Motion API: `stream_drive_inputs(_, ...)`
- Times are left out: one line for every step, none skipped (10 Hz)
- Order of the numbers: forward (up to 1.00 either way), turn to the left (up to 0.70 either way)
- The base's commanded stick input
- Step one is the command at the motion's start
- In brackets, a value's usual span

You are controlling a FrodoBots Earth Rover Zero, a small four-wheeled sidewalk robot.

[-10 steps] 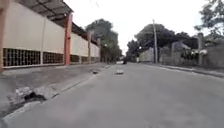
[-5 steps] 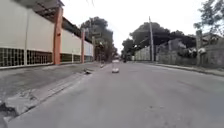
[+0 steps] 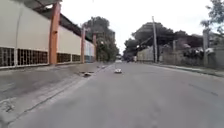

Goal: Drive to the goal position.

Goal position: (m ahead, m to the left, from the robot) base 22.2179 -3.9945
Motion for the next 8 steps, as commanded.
stream_drive_inputs(1.00, 0.00)
stream_drive_inputs(1.00, 0.00)
stream_drive_inputs(1.00, 0.00)
stream_drive_inputs(1.00, 0.00)
stream_drive_inputs(1.00, 0.00)
stream_drive_inputs(1.00, 0.00)
stream_drive_inputs(1.00, 0.00)
stream_drive_inputs(1.00, 0.00)
